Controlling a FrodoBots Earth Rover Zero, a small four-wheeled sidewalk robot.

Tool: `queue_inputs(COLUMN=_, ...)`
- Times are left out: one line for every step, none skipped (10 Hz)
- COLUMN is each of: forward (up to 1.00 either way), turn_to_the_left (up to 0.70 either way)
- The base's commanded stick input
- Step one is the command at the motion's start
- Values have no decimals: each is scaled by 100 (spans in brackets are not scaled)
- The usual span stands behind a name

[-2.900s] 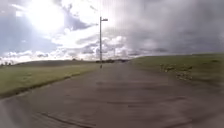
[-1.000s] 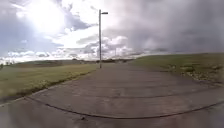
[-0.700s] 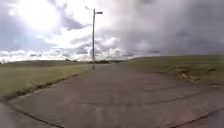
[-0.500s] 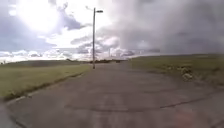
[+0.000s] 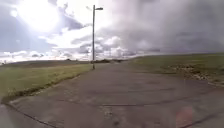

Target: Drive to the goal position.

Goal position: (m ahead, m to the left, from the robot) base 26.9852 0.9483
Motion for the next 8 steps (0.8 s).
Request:
queue_inputs(forward=100, turn_to_the_left=0)
queue_inputs(forward=100, turn_to_the_left=0)
queue_inputs(forward=100, turn_to_the_left=0)
queue_inputs(forward=100, turn_to_the_left=0)
queue_inputs(forward=100, turn_to_the_left=-10)
queue_inputs(forward=100, turn_to_the_left=-27)
queue_inputs(forward=100, turn_to_the_left=-40)
queue_inputs(forward=100, turn_to_the_left=-40)
